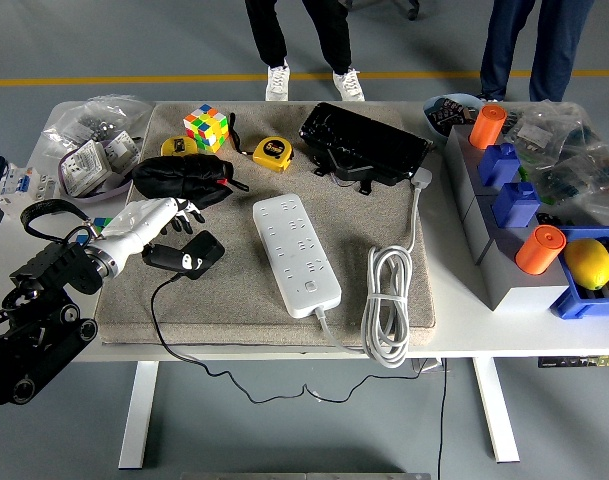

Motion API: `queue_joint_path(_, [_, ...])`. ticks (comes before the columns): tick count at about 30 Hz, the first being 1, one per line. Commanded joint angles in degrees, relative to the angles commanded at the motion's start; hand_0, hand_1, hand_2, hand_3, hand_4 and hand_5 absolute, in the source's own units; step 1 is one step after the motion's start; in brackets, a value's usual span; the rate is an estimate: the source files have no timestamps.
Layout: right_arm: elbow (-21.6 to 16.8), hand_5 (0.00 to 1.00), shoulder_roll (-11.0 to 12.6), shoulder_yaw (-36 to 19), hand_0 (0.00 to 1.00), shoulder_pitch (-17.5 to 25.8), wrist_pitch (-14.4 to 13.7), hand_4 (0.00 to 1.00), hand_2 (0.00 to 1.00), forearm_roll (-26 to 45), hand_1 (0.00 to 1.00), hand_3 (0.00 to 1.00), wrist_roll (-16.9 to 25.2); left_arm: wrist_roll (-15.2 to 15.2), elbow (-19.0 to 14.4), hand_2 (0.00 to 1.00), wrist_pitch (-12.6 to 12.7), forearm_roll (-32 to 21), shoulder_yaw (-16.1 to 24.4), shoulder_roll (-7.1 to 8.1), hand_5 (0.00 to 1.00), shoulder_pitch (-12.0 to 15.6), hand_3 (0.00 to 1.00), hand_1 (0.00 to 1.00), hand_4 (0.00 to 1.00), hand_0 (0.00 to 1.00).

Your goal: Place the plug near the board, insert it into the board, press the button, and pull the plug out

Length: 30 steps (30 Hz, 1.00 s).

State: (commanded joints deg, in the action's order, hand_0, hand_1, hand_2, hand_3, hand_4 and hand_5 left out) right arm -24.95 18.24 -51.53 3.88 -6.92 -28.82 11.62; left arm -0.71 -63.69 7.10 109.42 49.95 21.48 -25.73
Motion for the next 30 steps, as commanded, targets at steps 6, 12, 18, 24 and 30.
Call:
queue_joint_path(6, [0.0, 0.224, 0.0, 0.0, 0.607, 0.0, 0.0, 0.757, 0.554, 0.0, 0.607, 0.546, 0.0, -0.2, -2.5, 0.614, -0.6, -0.5, 2.8, 0.34, 0.440, 0.6, 0.703, 0.602, 0.998, 0.447])
queue_joint_path(12, [0.1, 0.223, -0.1, 0.1, 0.607, 0.0, 0.0, 0.756, 0.554, 0.1, 0.607, 0.546, 0.0, 5.5, -5.0, 0.635, 3.9, -8.7, 5.6, 0.18, 0.499, 1.4, 0.706, 0.616, 0.998, 0.450])
queue_joint_path(18, [0.2, 0.223, -0.2, 0.2, 0.607, -0.2, -0.1, 0.757, 0.554, 0.2, 0.607, 0.546, -0.2, 11.2, -5.6, 0.660, 9.8, -19.4, 7.6, -1.82, 0.561, 2.2, 0.712, 0.647, 0.998, 0.529])
queue_joint_path(24, [0.4, 0.223, -0.3, 0.4, 0.607, -0.5, -0.5, 0.756, 0.554, 0.3, 0.607, 0.546, -0.9, 15.8, -5.0, 0.667, 14.4, -28.0, 11.8, -5.69, 0.481, 4.9, 0.722, 0.654, 0.998, 0.534])
queue_joint_path(30, [0.9, 0.226, -0.2, 0.6, 0.607, -0.4, -0.7, 0.755, 0.557, 0.8, 0.607, 0.546, -1.1, 18.8, -5.3, 0.678, 16.6, -34.5, 16.0, -7.70, 0.431, 6.1, 0.680, 0.656, 0.972, 0.545])
